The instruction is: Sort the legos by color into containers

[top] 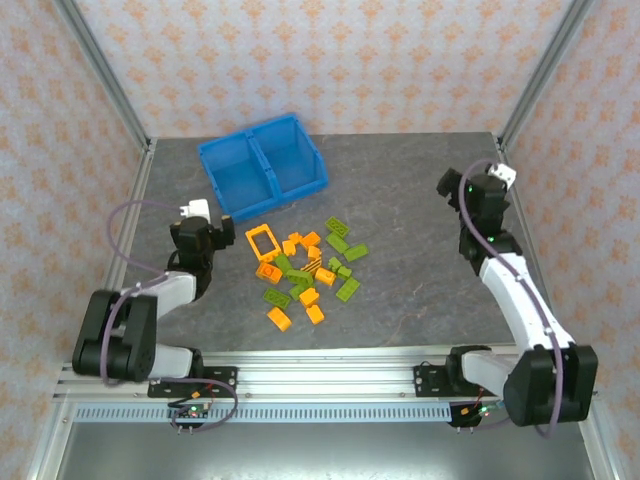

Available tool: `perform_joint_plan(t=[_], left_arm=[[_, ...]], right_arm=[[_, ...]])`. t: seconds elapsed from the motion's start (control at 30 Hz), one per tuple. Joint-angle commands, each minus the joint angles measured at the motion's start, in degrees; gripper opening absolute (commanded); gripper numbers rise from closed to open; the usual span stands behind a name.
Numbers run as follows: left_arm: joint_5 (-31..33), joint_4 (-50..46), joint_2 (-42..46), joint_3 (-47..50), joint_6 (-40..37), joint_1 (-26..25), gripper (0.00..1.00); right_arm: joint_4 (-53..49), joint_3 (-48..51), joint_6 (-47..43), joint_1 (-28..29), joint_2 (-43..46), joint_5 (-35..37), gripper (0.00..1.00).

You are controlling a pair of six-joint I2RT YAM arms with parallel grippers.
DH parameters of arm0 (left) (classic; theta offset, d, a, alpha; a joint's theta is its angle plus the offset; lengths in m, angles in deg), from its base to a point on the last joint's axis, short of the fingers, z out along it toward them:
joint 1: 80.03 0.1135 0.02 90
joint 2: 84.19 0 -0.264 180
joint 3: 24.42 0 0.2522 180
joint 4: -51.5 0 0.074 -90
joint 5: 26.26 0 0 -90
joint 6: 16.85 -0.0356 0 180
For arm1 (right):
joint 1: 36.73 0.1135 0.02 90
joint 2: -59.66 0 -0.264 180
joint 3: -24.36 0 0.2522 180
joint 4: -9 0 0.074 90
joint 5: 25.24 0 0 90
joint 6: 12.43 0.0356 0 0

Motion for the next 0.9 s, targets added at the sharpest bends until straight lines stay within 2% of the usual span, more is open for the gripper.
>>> perform_joint_plan(t=[0.0,0.1,0.17,0.33,0.43,0.57,0.67,0.8,0.87], left_arm=[[3.18,-16.87,8.40,-5.51,11.72,-0.42,1.00],[-1.12,-30.60,13.21,-10.62,24.90,-0.83,1.00],[-2.96,-39.52,15.14,-13.77,29.56,-3.34,1.00],[-2.83,-58.26,18.03,-21.40,35.19,-14.69,0.99],[-6.08,-65.21,16.12,-24.15,38.73,-19.59,0.94],[-8.25,-70.92,11.19,-25.52,44.37,-23.54,0.88],[-8.77,-67.44,7.85,-24.66,46.21,-23.66,0.87],[-5.47,-64.58,-0.46,-27.58,46.31,-23.38,0.91],[-4.82,-63.02,-5.04,-28.44,46.23,-22.52,0.83]], right_arm=[[-27.90,-4.04,6.65,3.16,-0.91,-11.00,0.99],[-34.42,-7.43,7.21,5.48,-2.25,-17.16,0.99],[-38.38,-9.95,7.12,7.03,-3.60,-20.59,0.99],[-46.54,-16.40,4.12,15.12,-10.92,-23.40,0.99],[-47.90,-18.45,3.67,19.10,-14.34,-24.20,0.99],[-46.33,-19.33,4.28,21.41,-16.67,-24.84,0.99],[-44.83,-18.91,5.09,21.95,-16.98,-25.70,0.99],[-44.84,-19.11,5.44,22.57,-17.50,-26.41,0.99],[-45.46,-19.12,5.52,22.81,-17.42,-25.75,0.99]])
